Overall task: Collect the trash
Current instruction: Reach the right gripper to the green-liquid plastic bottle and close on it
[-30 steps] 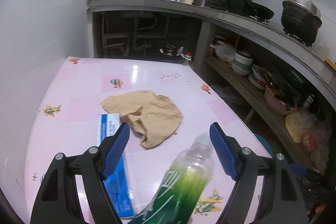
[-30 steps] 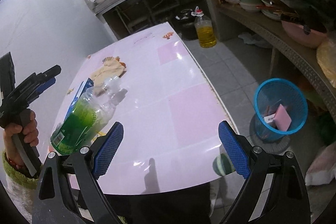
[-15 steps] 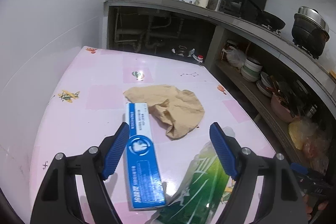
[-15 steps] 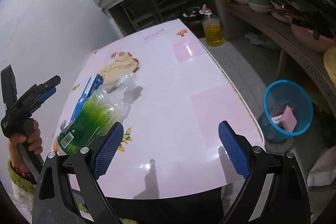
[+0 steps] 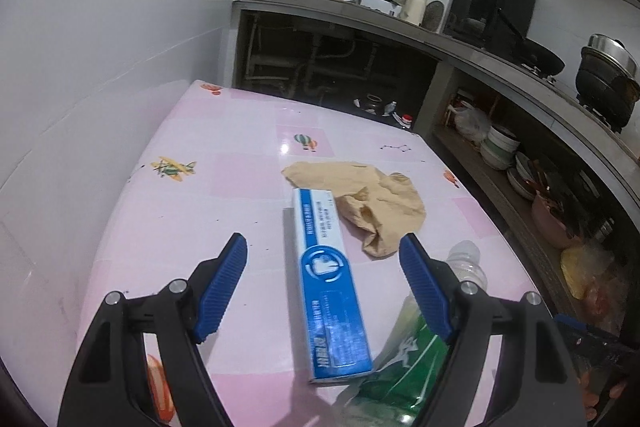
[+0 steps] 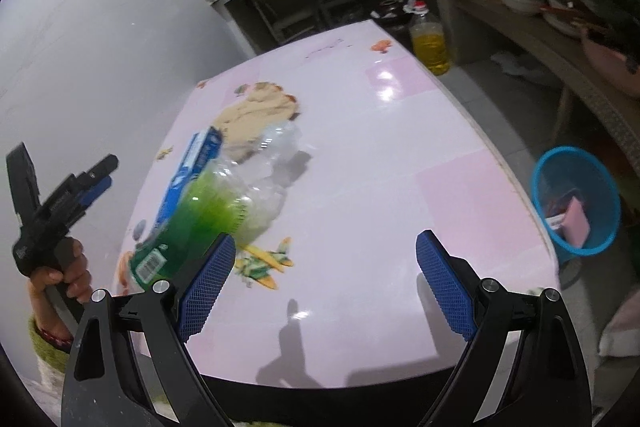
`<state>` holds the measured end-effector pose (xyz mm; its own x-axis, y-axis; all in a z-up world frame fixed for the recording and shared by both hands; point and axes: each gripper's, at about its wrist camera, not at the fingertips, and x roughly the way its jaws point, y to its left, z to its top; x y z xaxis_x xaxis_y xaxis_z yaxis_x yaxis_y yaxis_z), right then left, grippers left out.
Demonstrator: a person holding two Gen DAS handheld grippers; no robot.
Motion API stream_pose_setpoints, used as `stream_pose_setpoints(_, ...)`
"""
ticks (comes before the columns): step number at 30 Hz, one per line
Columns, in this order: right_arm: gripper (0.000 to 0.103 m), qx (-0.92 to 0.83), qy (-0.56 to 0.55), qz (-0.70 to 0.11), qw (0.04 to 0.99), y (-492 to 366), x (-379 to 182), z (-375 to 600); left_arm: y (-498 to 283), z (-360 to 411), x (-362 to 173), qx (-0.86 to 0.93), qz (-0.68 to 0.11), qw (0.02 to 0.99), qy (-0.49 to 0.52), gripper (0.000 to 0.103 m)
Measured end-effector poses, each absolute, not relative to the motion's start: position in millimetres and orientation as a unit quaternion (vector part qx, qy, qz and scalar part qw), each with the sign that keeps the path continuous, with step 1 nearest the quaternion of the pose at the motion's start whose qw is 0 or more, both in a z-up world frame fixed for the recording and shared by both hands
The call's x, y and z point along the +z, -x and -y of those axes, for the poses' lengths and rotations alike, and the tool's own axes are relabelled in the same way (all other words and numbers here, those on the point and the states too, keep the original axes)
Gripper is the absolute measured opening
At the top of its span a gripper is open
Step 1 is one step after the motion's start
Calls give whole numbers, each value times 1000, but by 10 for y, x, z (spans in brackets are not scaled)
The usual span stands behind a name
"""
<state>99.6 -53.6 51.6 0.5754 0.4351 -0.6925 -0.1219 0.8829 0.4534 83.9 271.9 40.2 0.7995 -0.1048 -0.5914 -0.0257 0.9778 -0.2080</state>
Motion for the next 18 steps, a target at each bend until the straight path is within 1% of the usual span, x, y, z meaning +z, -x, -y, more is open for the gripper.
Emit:
stream_pose_setpoints(9,88,229,-255,-456,821,-1391,521,210,-744,-2772,335,-16,-318,943,100,76)
stream_pose_setpoints(18,88,213,-325,-506,770,-1777,330,14,-679,-2809,228,-14,-329,938,110,76)
